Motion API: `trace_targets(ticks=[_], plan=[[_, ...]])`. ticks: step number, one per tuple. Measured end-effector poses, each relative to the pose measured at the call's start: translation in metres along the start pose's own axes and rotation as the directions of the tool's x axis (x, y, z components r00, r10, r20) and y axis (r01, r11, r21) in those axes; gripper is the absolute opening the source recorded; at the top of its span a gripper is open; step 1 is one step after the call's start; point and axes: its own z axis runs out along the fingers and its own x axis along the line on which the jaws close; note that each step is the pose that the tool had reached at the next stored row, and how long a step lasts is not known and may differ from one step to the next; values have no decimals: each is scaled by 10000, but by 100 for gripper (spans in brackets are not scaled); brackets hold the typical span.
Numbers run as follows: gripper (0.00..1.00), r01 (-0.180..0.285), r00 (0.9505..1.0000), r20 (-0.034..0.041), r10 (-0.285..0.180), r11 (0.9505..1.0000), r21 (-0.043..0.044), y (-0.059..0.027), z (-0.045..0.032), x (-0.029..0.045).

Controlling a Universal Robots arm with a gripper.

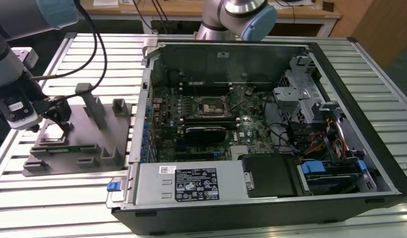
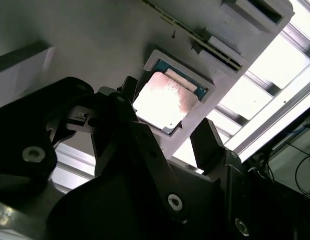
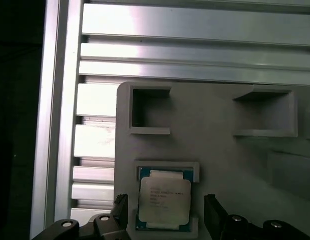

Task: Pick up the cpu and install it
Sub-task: 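Pick up the cpu and move it towards the insertion slot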

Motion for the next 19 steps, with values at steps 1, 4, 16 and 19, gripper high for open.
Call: trace_targets(ticks=[1, 4, 16, 19], plan=[[71, -5, 10000, 0, 5, 10000, 0, 2, 9, 4], [71, -67, 10000, 3, 67, 10000, -1, 2, 56, 7], [62, -190, 9998, 9, 190, 9998, 9, 1, 123, -12], [62, -162, 9999, 5, 162, 9999, 12, 0, 124, -12]])
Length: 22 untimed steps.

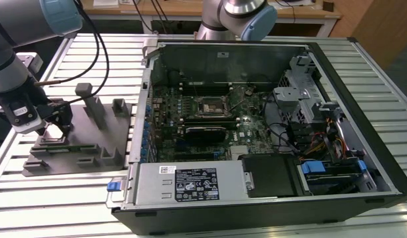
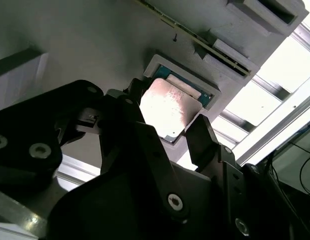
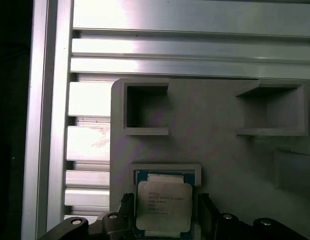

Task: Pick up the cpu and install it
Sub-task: 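Pick up the cpu and move it towards the insertion slot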

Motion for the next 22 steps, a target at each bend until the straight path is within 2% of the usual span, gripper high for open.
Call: trace_targets(ticks=[7, 9, 10, 22], plan=[[62, -86, 10000, 6, 86, 10000, 0, 1, 17, 9], [60, -88, 10000, 3, 88, 10000, 7, 1, 16, 8], [54, -87, 10000, 3, 87, 10000, 7, 2, 17, 5], [55, -57, 10000, 8, 57, 10000, 15, 3, 15, -4]])
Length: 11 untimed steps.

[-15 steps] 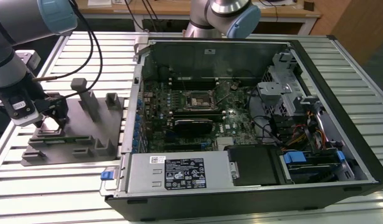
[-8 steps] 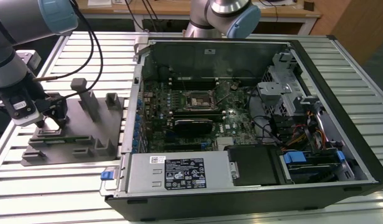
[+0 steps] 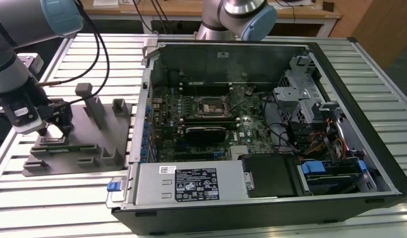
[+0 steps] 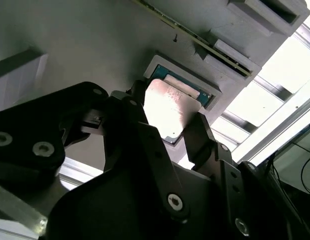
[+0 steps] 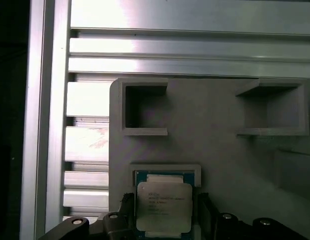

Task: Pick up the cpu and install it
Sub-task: 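Pick up the cpu and move it towards the insertion slot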

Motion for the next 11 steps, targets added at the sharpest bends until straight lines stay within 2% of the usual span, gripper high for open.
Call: trace_targets(ticks=[1, 2, 4, 8, 11], plan=[[55, -1, 10000, 3, 1, 10000, 9, 2, -4, 0], [62, 0, 10000, 8, 0, 10000, 18, 3, -6, 0], [62, 0, 10000, 37, -1, 10000, 44, 6, -9, 5], [62, 6, 9999, 148, -7, 10000, 83, 7, -20, 32], [62, 4, 9999, 172, -6, 10000, 98, 8, -21, 39]])
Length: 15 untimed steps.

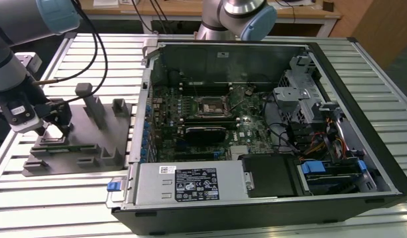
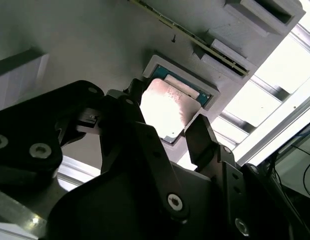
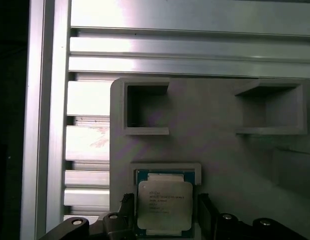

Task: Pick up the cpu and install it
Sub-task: 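Pick up the cpu and move it towards the insertion slot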

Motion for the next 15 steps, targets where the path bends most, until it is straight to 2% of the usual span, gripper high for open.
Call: trace_targets(ticks=[3, 4, 5, 9, 11, 15], plan=[[62, 2, 10000, 23, -3, 10000, 29, 0, 7, 3], [60, 3, 10000, 26, -3, 10000, 35, -1, 9, 3], [54, 3, 10000, 23, -3, 10000, 39, -1, 9, 4], [53, 2, 10000, 28, -2, 10000, 38, 0, 10, 4], [53, 2, 10000, 32, -2, 10000, 37, 0, -27, 4], [53, 2, 10000, 30, -2, 10000, 39, 4, -158, 1]])
